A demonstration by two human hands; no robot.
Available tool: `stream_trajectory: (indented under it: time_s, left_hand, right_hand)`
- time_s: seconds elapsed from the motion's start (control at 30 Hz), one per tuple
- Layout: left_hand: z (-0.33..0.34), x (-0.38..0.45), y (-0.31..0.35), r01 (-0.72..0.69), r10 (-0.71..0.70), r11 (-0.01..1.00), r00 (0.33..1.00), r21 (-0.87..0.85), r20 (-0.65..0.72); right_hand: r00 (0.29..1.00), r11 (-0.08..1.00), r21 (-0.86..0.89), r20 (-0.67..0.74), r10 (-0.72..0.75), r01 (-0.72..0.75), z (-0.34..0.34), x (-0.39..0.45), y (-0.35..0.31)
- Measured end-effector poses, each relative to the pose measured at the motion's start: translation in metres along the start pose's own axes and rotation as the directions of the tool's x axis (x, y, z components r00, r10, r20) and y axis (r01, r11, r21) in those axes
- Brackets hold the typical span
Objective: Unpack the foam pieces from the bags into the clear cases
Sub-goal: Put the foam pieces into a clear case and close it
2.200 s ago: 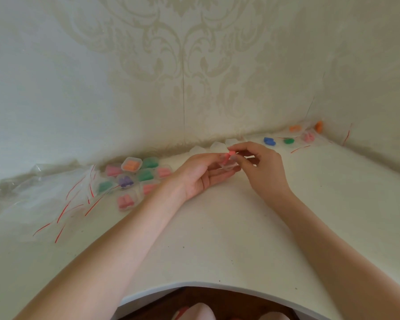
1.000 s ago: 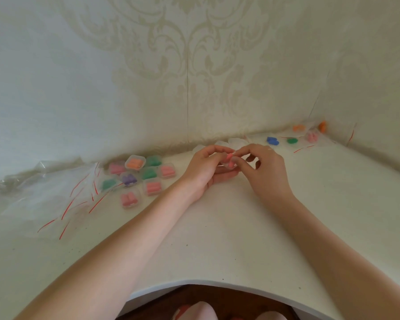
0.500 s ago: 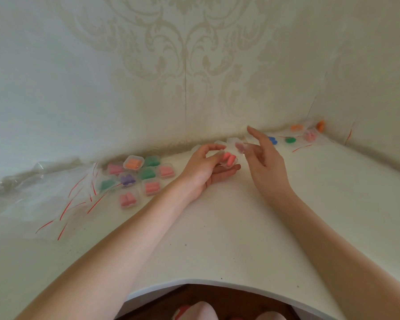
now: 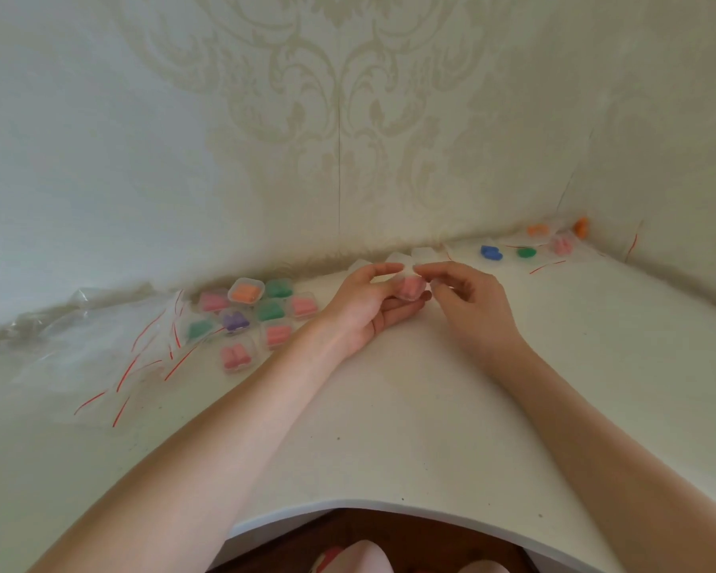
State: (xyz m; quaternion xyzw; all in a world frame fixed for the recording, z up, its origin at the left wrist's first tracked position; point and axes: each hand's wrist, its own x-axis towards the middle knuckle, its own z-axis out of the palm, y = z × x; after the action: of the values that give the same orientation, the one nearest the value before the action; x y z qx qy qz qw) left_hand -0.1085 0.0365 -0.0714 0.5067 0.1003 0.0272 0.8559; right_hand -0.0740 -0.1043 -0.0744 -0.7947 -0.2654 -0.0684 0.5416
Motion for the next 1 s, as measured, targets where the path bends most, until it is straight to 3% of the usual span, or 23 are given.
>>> stream_trajectory:
  time_s: [0.07,0.23,0.3,0.37,0.47,0.57,0.77,1.0]
  left_hand:
    - [0.000,-0.001,0.000,-0.017,0.018,0.999,1.000,0.051,-0.007]
    - [-0.001,-0.005,0.021,-0.134,0.165,0.908,0.985,0.396,-0.045]
    - [-0.015,-0.005,0.042,-0.192,0.270,0.800,0.961,0.569,-0.056]
    - [-0.038,-0.005,0.061,-0.216,0.399,0.615,0.915,0.758,-0.062]
    - [-0.060,-0.012,0.075,-0.165,0.451,0.423,0.891,0.891,-0.049]
    - [-0.067,-0.012,0.072,-0.133,0.487,0.228,0.873,0.965,0.005]
    - [-0.079,-0.002,0.062,-0.129,0.409,-0.006,0.905,0.992,0.120]
    - [-0.073,-0.002,0.055,-0.171,0.459,-0.132,0.862,0.976,0.214]
  right_hand:
    - [0.999,0.999,0.036,-0.039,0.036,-0.035,-0.003,0.004,0.002]
    - [0.993,0.998,0.028,-0.110,0.050,-0.048,-0.007,0.008,0.008]
    - [0.992,0.999,0.000,-0.114,0.050,-0.050,-0.008,0.008,0.009]
    - [0.993,0.999,-0.023,-0.111,0.045,-0.048,-0.009,0.007,0.009]
    - [0.993,0.999,-0.029,-0.113,0.035,-0.038,-0.008,0.006,0.008]
    - [0.994,0.999,-0.045,-0.105,0.020,-0.025,-0.007,0.005,0.010]
    - [0.993,0.997,-0.071,-0.116,0.017,-0.026,-0.008,0.007,0.014]
    - [0.989,0.990,-0.106,-0.121,0.084,-0.097,-0.010,0.009,0.019]
